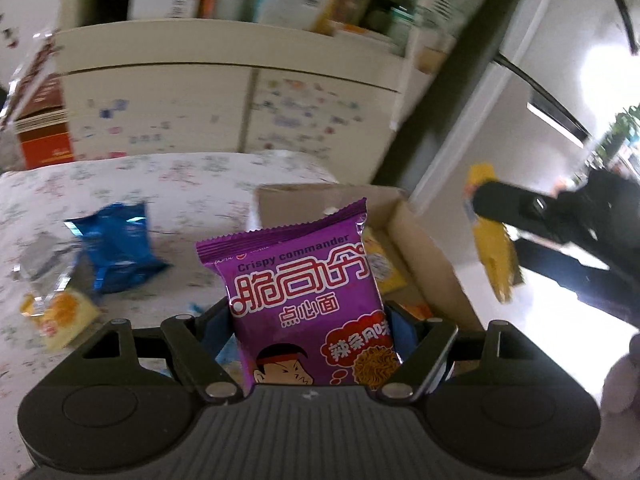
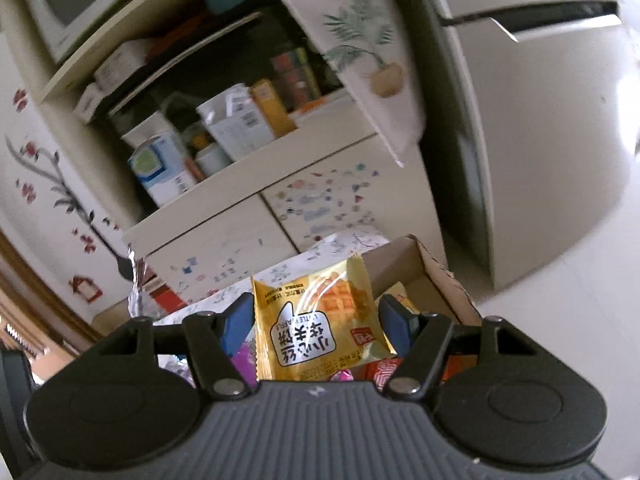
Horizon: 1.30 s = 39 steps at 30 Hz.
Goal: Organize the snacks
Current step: 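Drop the purple packet into the box with the left gripper while the right drops its packet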
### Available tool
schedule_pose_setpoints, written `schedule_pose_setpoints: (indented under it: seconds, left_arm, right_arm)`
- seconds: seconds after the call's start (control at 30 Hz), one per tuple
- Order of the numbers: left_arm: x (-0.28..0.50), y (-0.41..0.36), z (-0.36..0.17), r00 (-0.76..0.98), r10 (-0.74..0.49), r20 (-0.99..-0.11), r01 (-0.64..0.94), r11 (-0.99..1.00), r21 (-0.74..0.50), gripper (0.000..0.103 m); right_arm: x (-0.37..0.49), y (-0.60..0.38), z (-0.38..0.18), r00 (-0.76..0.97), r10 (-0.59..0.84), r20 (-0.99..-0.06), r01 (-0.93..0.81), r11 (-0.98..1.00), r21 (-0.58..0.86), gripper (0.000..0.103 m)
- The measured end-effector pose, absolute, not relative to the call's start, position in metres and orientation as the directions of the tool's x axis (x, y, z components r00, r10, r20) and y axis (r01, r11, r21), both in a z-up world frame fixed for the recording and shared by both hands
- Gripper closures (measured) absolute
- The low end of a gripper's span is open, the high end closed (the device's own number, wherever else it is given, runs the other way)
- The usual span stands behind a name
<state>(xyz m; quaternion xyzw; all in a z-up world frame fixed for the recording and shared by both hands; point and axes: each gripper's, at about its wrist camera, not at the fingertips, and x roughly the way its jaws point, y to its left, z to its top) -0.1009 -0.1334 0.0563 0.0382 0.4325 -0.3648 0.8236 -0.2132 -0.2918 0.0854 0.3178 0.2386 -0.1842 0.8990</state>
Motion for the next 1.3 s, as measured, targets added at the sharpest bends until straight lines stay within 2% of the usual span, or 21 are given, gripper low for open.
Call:
schedule_pose_setpoints:
  seconds: [0.13, 0.2, 0.23, 0.37, 0.63, 0.93, 1.3]
  left_arm:
    - [-0.114, -0.148, 0.052, 0.310, -0.617, -0.724, 0.695, 0.667, -0.270, 0.019]
    - [-0.124, -0.152, 0.055, 0.308, -0.641, -0.703, 0.719, 0.641, -0.270, 0.004]
    - [-0.128, -0.152, 0.057, 0.310, -0.650, -0.694, 0.726, 0.633, -0.269, 0.000]
    - [-0.130, -0.149, 0.064, 0.328, -0.650, -0.685, 0.728, 0.636, -0.255, 0.000]
    - [-0.101, -0.122, 0.080, 0.423, -0.568, -0.705, 0.636, 0.741, -0.216, 0.000]
    - [-0.066, -0.082, 0.103, 0.563, -0.457, -0.688, 0.553, 0.828, -0.097, 0.000]
    - [-0.015, -0.029, 0.095, 0.622, -0.325, -0.712, 0.402, 0.913, -0.065, 0.000]
  right_arm:
    - [-0.215, -0.298, 0.082, 0.802, -0.208, -0.559, 0.522, 0.699, 0.488, 0.025]
    - [-0.217, -0.301, 0.080, 0.796, -0.219, -0.564, 0.538, 0.682, 0.495, 0.019]
    - [-0.218, -0.302, 0.080, 0.791, -0.227, -0.568, 0.549, 0.673, 0.496, 0.016]
    - [-0.221, -0.304, 0.082, 0.792, -0.248, -0.558, 0.559, 0.663, 0.498, 0.015]
    - [-0.215, -0.300, 0.080, 0.801, -0.221, -0.557, 0.534, 0.683, 0.498, 0.015]
    - [-0.197, -0.276, 0.079, 0.841, -0.096, -0.532, 0.406, 0.762, 0.504, 0.015]
    - [-0.172, -0.228, 0.072, 0.855, 0.050, -0.516, 0.233, 0.853, 0.467, 0.015]
